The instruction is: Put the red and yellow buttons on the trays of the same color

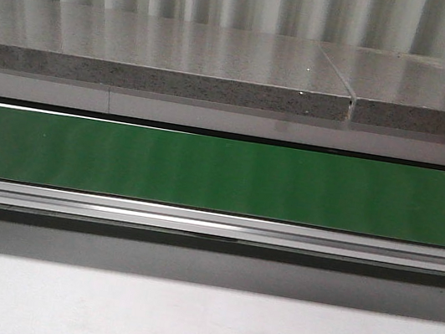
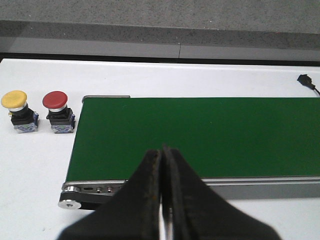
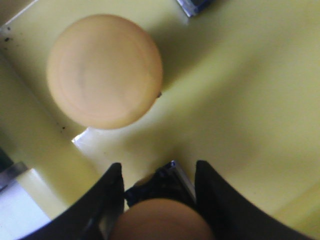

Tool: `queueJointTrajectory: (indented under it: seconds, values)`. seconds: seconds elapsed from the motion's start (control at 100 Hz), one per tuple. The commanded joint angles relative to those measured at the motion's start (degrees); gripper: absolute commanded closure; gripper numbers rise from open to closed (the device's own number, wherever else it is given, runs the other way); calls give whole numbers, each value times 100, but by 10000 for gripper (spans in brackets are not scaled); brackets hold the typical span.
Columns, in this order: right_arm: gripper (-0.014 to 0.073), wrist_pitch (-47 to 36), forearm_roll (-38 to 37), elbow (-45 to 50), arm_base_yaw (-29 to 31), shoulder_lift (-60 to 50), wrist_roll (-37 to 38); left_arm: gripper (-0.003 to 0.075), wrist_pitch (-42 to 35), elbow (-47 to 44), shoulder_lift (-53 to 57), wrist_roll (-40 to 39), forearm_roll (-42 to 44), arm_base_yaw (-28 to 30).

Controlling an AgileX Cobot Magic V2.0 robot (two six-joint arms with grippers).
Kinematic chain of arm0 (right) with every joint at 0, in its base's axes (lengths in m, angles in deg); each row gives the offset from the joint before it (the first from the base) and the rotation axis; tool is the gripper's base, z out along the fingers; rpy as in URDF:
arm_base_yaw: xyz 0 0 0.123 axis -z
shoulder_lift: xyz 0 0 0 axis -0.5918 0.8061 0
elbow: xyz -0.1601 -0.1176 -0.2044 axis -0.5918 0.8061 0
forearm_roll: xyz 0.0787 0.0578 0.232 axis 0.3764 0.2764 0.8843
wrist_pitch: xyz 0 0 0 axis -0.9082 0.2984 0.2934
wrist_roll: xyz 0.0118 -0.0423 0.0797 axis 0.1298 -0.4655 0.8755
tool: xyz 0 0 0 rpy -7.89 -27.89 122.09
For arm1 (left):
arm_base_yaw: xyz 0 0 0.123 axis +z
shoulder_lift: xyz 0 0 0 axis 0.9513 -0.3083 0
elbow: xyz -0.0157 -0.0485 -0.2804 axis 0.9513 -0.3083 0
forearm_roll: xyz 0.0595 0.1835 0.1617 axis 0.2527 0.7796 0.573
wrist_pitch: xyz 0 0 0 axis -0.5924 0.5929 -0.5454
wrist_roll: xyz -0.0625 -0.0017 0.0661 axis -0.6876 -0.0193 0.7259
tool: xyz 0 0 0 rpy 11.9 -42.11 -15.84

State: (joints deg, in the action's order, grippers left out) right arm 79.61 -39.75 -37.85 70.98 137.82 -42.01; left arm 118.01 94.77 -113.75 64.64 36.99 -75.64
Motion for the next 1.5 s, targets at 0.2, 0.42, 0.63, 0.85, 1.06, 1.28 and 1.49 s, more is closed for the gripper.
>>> queueJointTrajectory:
  seconds: [0.2,0.42,0.63,0.85,1.06,1.28,1.49]
  values:
    - [377,-126,-39,-139,31,-1,37,740,-430,132,-25,8,-64,-38]
    - [15,19,-39,-217,31,-7,37,740,-430,132,-25,8,-64,-38]
    - [-9,643,-34,-631,31,-88,37,740,-430,132,-25,8,-64,-38]
    - [-9,854,-34,-740,-137,-750,37,740,-430,132,-25,8,-64,-38]
    - [-9,604,-23,-740,-935,-1626,-134,740,-430,132,-25,8,-64,-38]
    - [-9,439,-23,-733,-1839,-2389,-354,740,-430,132,-25,8,-64,-38]
    - [-9,307,-23,-638,-2408,-3120,-582,740,-430,132,-25,8,-64,-38]
